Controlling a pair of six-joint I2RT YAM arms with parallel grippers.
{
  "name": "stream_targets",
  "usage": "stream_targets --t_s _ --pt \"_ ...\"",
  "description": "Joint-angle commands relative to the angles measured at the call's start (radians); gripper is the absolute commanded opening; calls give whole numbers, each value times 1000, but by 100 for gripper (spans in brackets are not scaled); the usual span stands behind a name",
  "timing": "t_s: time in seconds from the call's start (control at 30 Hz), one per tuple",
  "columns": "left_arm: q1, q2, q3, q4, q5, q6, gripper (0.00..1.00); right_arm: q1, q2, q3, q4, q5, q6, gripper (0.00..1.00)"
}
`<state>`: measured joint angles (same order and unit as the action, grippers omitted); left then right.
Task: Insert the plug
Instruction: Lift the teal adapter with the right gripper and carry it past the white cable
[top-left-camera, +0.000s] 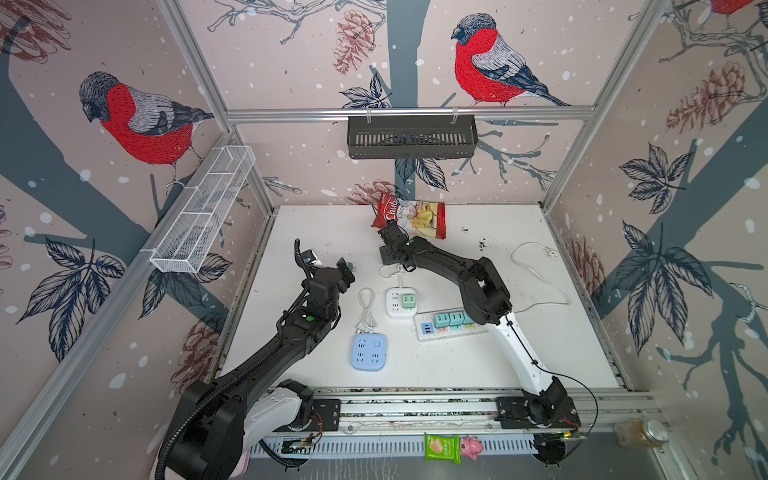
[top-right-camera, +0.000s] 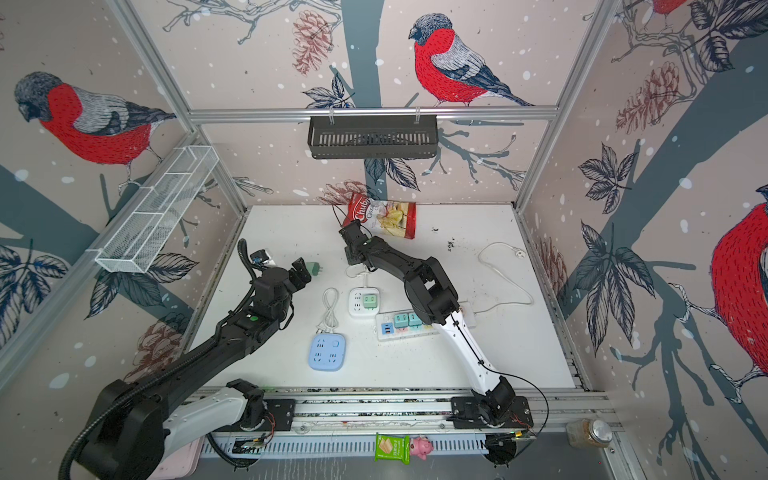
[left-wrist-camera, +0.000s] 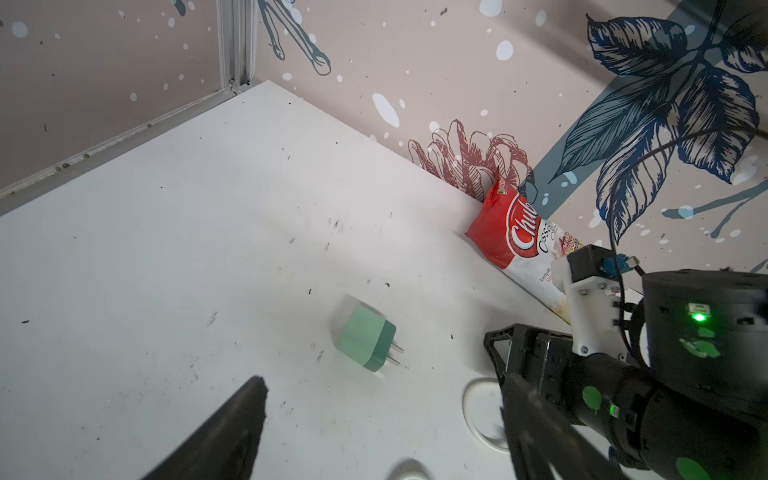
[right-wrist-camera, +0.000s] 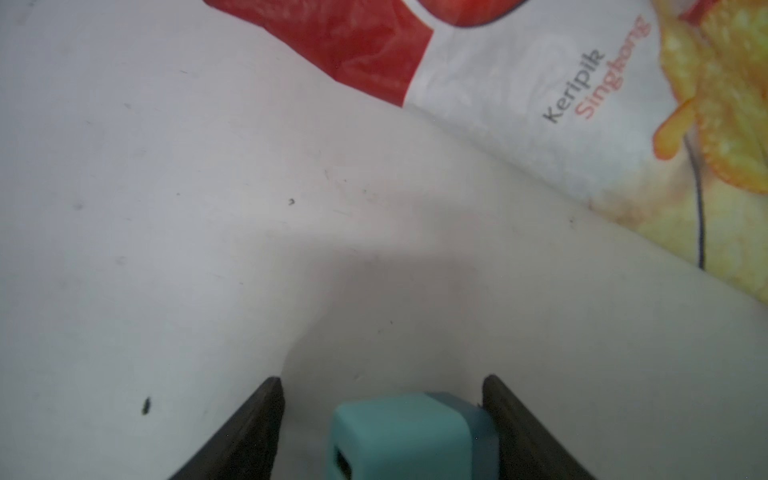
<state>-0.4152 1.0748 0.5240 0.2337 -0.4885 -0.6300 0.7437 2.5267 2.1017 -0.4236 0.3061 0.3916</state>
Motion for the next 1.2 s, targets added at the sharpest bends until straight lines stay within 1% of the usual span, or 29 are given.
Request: stream_targets --t_s 0.0,0.13,0.3,0.47,0.6,0.73,0.9,1.0,1.17 --pt "3 5 10 46 5 -8 88 -4 -8 -4 -50 68 46 67" --pt "6 20 18 44 21 -8 88 -19 -80 -104 -27 118 119 60" --pt "7 28 25 42 37 -8 88 -56 -189 -276 45 124 190 53" --pt "9 30 26 45 46 -7 88 -88 -266 -377 35 189 270 52" --pt "10 33 26 49 55 -7 88 -134 -294 -428 1 188 318 49" --pt "10 39 27 48 60 -8 88 -148 -334 -500 -36 227 349 48" --pt "10 35 28 47 68 -9 88 -156 -374 -578 -7 212 349 54" --pt "11 28 27 44 68 -7 88 -169 -378 -587 -6 191 349 60" --pt "12 22 25 45 71 -6 88 -181 -436 -629 42 126 315 82"
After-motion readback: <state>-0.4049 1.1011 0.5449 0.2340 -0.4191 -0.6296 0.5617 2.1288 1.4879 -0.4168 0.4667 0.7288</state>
